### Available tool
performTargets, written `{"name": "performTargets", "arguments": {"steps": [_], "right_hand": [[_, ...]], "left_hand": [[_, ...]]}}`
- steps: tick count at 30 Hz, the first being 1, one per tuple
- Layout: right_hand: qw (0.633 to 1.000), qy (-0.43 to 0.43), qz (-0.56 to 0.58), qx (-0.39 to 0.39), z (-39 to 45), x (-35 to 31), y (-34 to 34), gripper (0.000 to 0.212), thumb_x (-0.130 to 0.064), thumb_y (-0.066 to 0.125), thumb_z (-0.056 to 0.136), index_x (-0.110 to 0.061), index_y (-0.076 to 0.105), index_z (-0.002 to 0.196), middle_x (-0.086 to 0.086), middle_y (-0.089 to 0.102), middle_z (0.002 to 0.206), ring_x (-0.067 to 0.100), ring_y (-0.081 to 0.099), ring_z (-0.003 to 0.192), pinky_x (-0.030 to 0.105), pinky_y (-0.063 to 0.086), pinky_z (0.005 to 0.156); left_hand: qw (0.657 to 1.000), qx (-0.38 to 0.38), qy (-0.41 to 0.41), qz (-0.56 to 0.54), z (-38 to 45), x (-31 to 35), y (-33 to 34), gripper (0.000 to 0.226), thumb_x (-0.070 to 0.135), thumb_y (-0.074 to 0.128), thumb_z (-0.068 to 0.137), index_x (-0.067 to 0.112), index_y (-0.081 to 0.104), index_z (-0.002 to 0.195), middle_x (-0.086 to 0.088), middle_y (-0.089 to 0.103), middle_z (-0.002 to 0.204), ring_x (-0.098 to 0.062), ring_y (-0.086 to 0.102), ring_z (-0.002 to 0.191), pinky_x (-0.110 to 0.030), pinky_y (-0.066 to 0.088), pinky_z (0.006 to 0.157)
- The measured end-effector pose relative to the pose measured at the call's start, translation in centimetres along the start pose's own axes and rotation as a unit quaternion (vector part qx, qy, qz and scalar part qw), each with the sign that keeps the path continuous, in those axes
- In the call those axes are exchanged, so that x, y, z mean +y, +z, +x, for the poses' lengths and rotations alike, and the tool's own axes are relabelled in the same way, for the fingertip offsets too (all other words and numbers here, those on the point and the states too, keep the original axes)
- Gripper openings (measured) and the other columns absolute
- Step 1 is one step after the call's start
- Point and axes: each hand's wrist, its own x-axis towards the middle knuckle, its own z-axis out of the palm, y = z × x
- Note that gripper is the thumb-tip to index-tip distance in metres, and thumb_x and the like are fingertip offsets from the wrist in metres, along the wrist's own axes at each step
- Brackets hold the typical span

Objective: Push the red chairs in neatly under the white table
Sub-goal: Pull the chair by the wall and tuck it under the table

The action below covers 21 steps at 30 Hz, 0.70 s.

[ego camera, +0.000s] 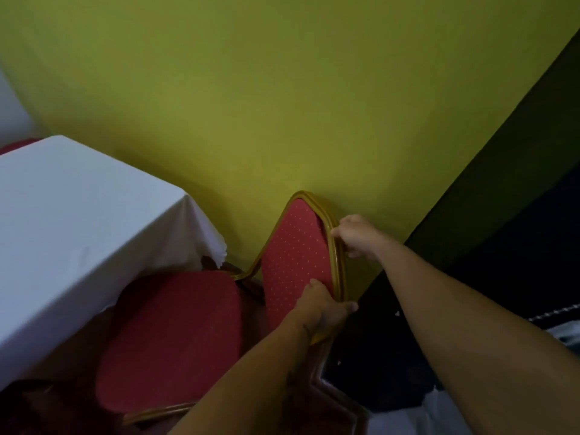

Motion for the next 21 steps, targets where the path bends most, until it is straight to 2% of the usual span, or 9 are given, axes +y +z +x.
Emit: {"name": "performTargets", "arguments": {"steps": [2, 3, 4, 6, 8, 9, 13, 17, 21], "right_hand": [[1.000, -0.003, 0.000, -0.007, 1.0, -0.6, 0.2, 0.010, -0.011, 0.054, 0.100, -0.010, 0.060, 0.108, 0.008, 0.059, 0.087, 0.024, 0.061, 0.084, 0.044, 0.053, 0.086], [1.000, -0.003, -0.003, -0.007, 1.7, -0.8, 0.2, 0.005, -0.013, 0.054, 0.100, -0.014, 0.059, 0.100, 0.009, 0.061, 0.089, 0.023, 0.060, 0.079, 0.042, 0.053, 0.080], [1.000, -0.004, -0.011, -0.009, 2.4, -0.9, 0.2, 0.005, -0.014, 0.055, 0.099, -0.012, 0.059, 0.099, 0.010, 0.063, 0.092, 0.023, 0.061, 0.077, 0.040, 0.054, 0.075], [0.999, -0.002, -0.023, -0.029, 3.8, -0.7, 0.4, 0.026, -0.018, 0.060, 0.099, -0.002, 0.055, 0.118, 0.010, 0.064, 0.100, 0.024, 0.063, 0.079, 0.038, 0.054, 0.066], [0.999, 0.003, -0.026, -0.044, 5.1, 0.0, 0.9, 0.042, -0.020, 0.065, 0.097, -0.006, 0.047, 0.132, 0.011, 0.063, 0.103, 0.022, 0.064, 0.078, 0.033, 0.050, 0.060], [0.998, 0.005, -0.023, -0.050, 5.5, 0.4, 1.3, 0.043, -0.019, 0.065, 0.096, -0.007, 0.047, 0.133, 0.011, 0.063, 0.103, 0.022, 0.062, 0.077, 0.032, 0.048, 0.059], [0.998, 0.001, 0.013, -0.059, 7.0, 2.4, 1.7, 0.052, -0.005, 0.064, 0.088, -0.002, 0.049, 0.137, 0.017, 0.061, 0.102, 0.026, 0.059, 0.080, 0.034, 0.046, 0.064], [0.999, -0.013, 0.001, -0.041, 6.4, 3.2, 1.5, 0.058, -0.003, 0.069, 0.078, 0.002, 0.053, 0.134, 0.025, 0.063, 0.109, 0.034, 0.060, 0.090, 0.042, 0.049, 0.077], [0.999, -0.005, -0.013, -0.031, 4.9, 4.0, 1.3, 0.074, -0.004, 0.069, 0.076, 0.002, 0.043, 0.145, 0.028, 0.059, 0.124, 0.042, 0.059, 0.108, 0.051, 0.051, 0.089]], "left_hand": [[0.999, 0.004, -0.021, -0.025, 0.2, 0.6, 0.9, 0.127, 0.054, 0.074, 0.085, 0.005, -0.017, 0.159, -0.017, 0.004, 0.170, -0.039, 0.019, 0.153, -0.046, 0.026, 0.121], [0.999, 0.010, -0.026, -0.027, 0.3, 0.8, 1.4, 0.128, 0.052, 0.074, 0.086, 0.006, -0.023, 0.157, -0.016, -0.005, 0.170, -0.040, 0.015, 0.153, -0.047, 0.024, 0.121], [0.999, 0.015, -0.029, -0.025, 0.4, 1.0, 1.7, 0.128, 0.049, 0.074, 0.087, 0.006, -0.026, 0.156, -0.016, -0.011, 0.170, -0.042, 0.015, 0.153, -0.047, 0.025, 0.120], [0.998, 0.016, -0.043, -0.032, 0.7, 1.2, 2.2, 0.128, 0.039, 0.076, 0.087, 0.009, -0.027, 0.156, -0.013, -0.014, 0.170, -0.044, 0.017, 0.152, -0.049, 0.027, 0.119], [0.997, 0.012, -0.057, -0.053, 0.7, 1.5, 2.3, 0.129, 0.031, 0.079, 0.086, 0.013, -0.027, 0.156, -0.009, -0.017, 0.170, -0.044, 0.013, 0.153, -0.051, 0.024, 0.121], [0.996, 0.010, -0.058, -0.060, 0.8, 1.5, 2.3, 0.128, 0.029, 0.079, 0.086, 0.014, -0.028, 0.156, -0.008, -0.019, 0.170, -0.044, 0.011, 0.153, -0.052, 0.022, 0.123], [0.998, 0.001, -0.047, -0.052, 0.7, 0.8, 2.4, 0.125, 0.029, 0.076, 0.087, 0.016, -0.028, 0.156, -0.007, -0.021, 0.169, -0.044, 0.012, 0.153, -0.050, 0.025, 0.122], [0.998, -0.009, -0.052, -0.018, -0.3, 0.4, 2.5, 0.123, 0.029, 0.075, 0.087, 0.015, -0.025, 0.158, -0.008, -0.018, 0.170, -0.045, 0.018, 0.151, -0.052, 0.028, 0.120], [0.999, -0.007, -0.051, 0.006, -1.4, 0.1, 3.4, 0.118, 0.029, 0.073, 0.090, 0.011, -0.022, 0.158, -0.011, -0.015, 0.170, -0.047, 0.023, 0.149, -0.053, 0.029, 0.117]]}}
